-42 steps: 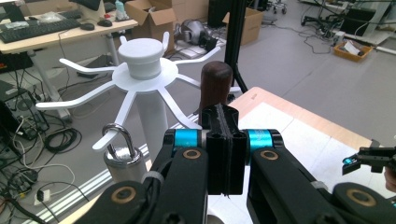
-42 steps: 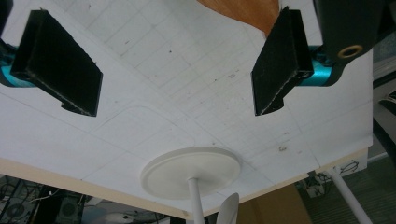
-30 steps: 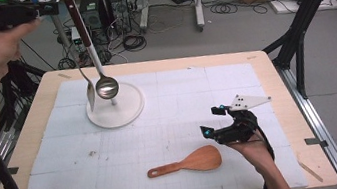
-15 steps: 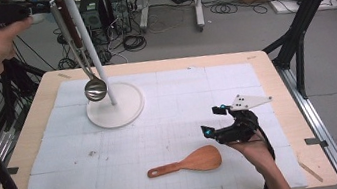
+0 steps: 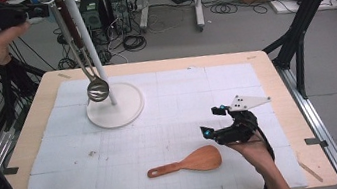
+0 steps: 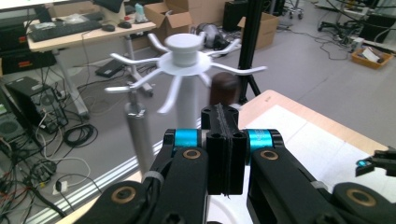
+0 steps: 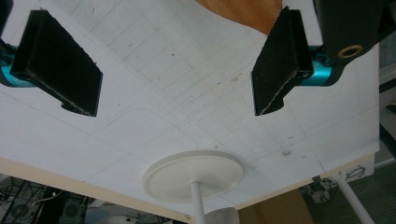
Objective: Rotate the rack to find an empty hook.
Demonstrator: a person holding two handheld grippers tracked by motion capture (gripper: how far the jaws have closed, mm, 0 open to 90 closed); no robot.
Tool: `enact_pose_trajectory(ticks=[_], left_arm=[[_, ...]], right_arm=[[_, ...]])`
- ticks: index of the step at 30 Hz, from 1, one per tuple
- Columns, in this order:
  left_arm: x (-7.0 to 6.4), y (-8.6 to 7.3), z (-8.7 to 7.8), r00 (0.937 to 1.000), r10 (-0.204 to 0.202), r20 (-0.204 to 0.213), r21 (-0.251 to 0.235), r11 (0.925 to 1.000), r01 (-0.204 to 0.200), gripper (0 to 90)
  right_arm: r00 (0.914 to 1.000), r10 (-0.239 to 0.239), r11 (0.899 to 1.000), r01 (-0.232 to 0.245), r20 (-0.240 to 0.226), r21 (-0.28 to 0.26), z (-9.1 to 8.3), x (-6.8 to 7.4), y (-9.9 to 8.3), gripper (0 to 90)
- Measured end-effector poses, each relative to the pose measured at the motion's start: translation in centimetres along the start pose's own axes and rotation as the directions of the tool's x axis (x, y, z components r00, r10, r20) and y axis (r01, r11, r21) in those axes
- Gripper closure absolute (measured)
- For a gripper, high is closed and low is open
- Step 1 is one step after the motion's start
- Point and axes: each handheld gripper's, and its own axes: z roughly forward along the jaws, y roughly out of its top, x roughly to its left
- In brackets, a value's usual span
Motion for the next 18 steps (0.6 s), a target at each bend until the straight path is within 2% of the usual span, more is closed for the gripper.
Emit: enact_pose_trajectory(ticks=[10,18], left_arm=[[-1.7,0.2,0.1,0.9993,0.023,0.031,-0.005,0.9997,-0.023,89.5],[-2.7,0.4,1.0,0.9985,0.031,0.045,0.002,0.9995,-0.032,89.5]], right_arm=[[1.0,0.0,1.0,0.0,0.0,0.004,0.0,0.1,-0.1,15.5],[1.0,0.0,1.0,0.0,-0.001,0.004,-0.1,0.2,-0.1,15.5]])
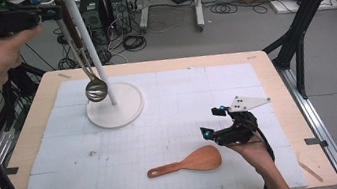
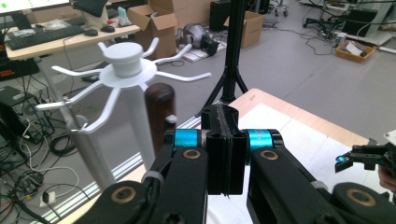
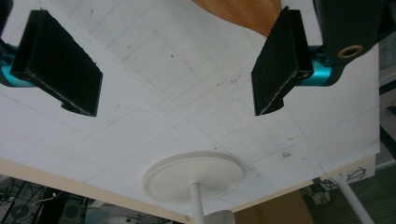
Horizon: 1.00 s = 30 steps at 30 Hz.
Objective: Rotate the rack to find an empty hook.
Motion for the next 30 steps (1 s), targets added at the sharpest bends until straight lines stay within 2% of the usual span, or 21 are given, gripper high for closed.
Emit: enact_pose_trajectory(ticks=[9,22,30], left_arm=[[0.2,-0.1,0.8,1.0,-0.007,-0.005,0.006,1.0,0.007,89.5],[0.9,-0.1,1.0,0.9984,-0.027,-0.05,-0.003,0.9996,0.027,89.5],[1.1,-0.2,1.0,0.9977,-0.032,-0.06,-0.008,0.9995,0.032,89.5]], right_arm=[[1.0,-0.005,1.0,0.005,-0.002,-0.001,0.0,0.0,0.0,15.5],[1.0,-0.005,1.0,0.005,-0.003,-0.003,0.1,-0.1,-0.1,15.5],[1.0,-0.006,1.0,0.006,-0.006,-0.002,0.1,-0.1,0.0,15.5]])
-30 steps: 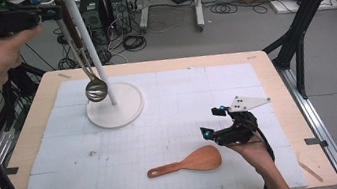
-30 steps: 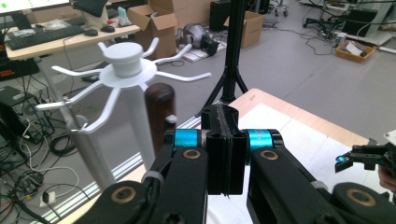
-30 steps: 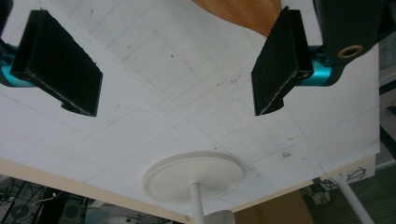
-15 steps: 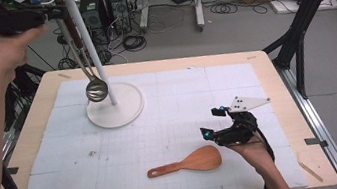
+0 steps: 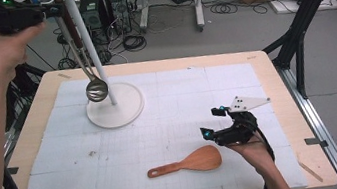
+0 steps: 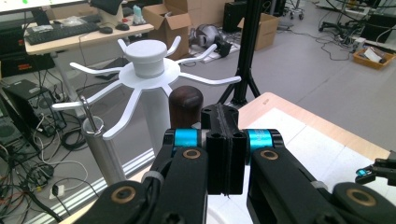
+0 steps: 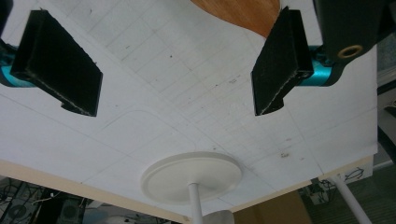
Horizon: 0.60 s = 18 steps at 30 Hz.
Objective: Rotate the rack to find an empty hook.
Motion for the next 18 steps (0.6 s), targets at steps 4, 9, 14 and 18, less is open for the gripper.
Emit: enact_pose_trajectory(ticks=[4,9,14,18], left_arm=[[0.1,0.01,-0.08,1.0,-0.003,-0.006,-0.001,1.0,0.003,89.5],[0.25,-0.01,-0.15,0.9999,-0.009,-0.014,-0.005,0.9999,0.009,89.6],[0.32,0.0,-0.24,0.9996,-0.012,-0.025,-0.006,0.9999,0.012,89.6],[0.45,-0.02,-0.28,0.9994,-0.015,-0.03,-0.009,0.9999,0.015,89.5]], right_arm=[[1.0,0.002,1.0,-0.002,-0.001,0.001,-0.03,0.03,0.01,15.5],[1.0,0.004,1.0,-0.004,-0.001,0.0,-0.06,0.03,0.02,15.5],[1.0,0.006,1.0,-0.006,-0.002,-0.001,-0.03,0.03,0.03,15.5],[1.0,0.002,1.0,-0.002,-0.001,-0.003,-0.07,0.01,0.04,15.5]])
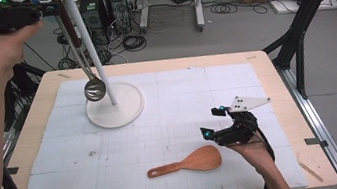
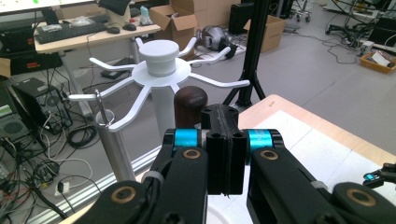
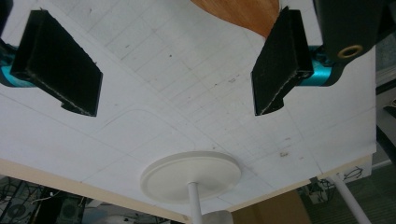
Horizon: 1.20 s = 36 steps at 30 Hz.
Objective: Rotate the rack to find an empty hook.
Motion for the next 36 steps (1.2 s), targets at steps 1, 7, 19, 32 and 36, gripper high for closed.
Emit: enact_pose_trajectory(ticks=[1,7,19,32,36], left_arm=[[0.0,0.0,0.0,1.0,0.001,-0.002,0.002,1.0,-0.001,89.6],[0.4,-0.1,-0.1,0.9998,-0.004,-0.019,0.005,1.0,0.005,89.6],[1.4,-0.2,-0.4,0.9987,-0.02,-0.048,-0.002,0.9998,0.02,89.5],[2.2,-0.3,-0.1,0.997,-0.038,-0.068,-0.011,0.9992,0.038,89.5],[2.4,-0.3,0.0,0.9964,-0.044,-0.072,-0.014,0.999,0.043,89.5]], right_arm=[[1.0,0.001,1.0,-0.001,-0.001,0.0,0.0,0.0,0.0,15.5],[1.0,-0.002,1.0,0.002,0.0,-0.003,0.0,0.0,0.0,15.5],[1.0,0.005,1.0,-0.005,0.002,0.002,-0.1,-0.1,0.0,15.6],[1.0,0.005,1.0,-0.005,0.0,0.001,-0.1,-0.1,-0.1,15.5],[1.0,0.002,1.0,-0.002,0.002,-0.002,-0.2,-0.2,-0.1,15.5]])
